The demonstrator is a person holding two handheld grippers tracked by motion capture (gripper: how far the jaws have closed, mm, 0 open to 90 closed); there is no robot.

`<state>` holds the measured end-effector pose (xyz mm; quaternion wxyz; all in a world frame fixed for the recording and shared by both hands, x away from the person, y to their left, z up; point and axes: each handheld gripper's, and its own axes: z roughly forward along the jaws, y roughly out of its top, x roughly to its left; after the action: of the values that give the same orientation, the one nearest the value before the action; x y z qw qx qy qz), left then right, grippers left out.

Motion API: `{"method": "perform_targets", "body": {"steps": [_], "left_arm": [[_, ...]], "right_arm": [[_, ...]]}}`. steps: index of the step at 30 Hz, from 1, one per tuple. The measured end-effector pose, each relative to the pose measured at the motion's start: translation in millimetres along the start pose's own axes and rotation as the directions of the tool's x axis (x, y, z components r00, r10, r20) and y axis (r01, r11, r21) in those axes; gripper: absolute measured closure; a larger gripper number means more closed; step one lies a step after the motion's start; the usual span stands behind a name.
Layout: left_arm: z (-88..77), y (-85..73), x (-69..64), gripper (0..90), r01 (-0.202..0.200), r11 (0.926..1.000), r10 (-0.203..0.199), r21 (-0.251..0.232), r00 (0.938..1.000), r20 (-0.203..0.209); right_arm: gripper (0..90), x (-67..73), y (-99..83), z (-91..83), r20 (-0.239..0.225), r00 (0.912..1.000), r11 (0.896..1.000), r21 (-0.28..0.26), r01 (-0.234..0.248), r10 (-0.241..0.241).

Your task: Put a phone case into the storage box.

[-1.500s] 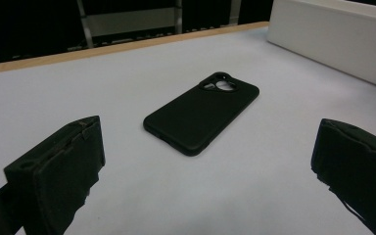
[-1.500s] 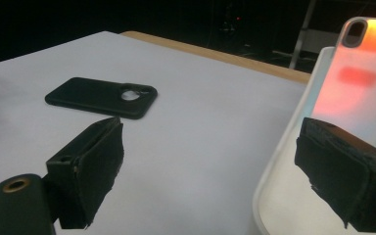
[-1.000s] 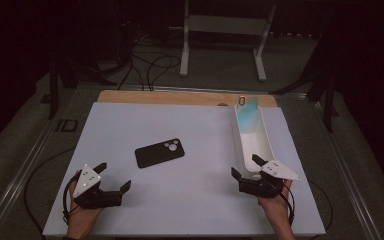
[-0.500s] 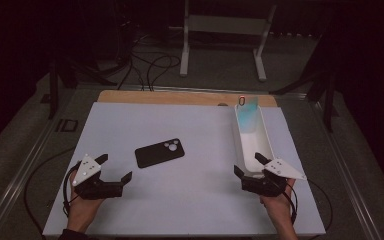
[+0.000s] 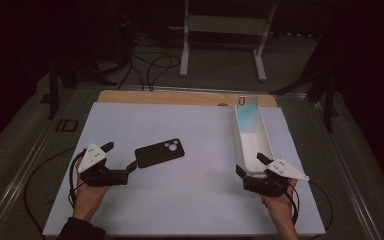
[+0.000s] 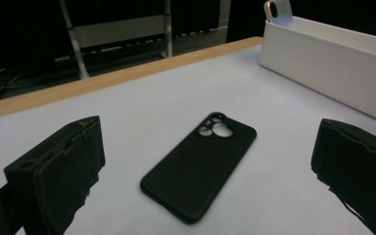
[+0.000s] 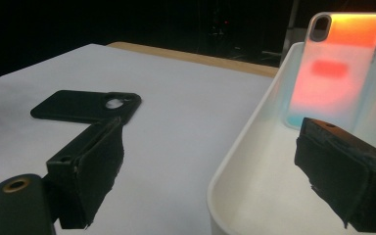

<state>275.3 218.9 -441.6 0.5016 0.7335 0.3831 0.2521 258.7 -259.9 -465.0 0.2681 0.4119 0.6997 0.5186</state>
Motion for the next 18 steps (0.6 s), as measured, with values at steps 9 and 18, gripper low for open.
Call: {"method": "perform_targets", "body": {"steps": [9, 18], "left_arm": [[18.6, 14.3, 6.8, 0.1, -0.014, 0.9998, 0.014, 0.012, 0.9999, 0.008], [42.9, 17.8, 8.7, 0.1, -0.011, 0.9976, 0.008, 0.068, 0.9990, 0.043]], "right_arm": [[10.9, -0.4, -0.4, 0.1, 0.001, 1.0000, 1.000, 0.000, 0.000, 0.000], [11.0, -0.5, -1.7, 0.3, -0.006, 0.9999, 1.000, 0.004, -0.011, 0.011]]}}
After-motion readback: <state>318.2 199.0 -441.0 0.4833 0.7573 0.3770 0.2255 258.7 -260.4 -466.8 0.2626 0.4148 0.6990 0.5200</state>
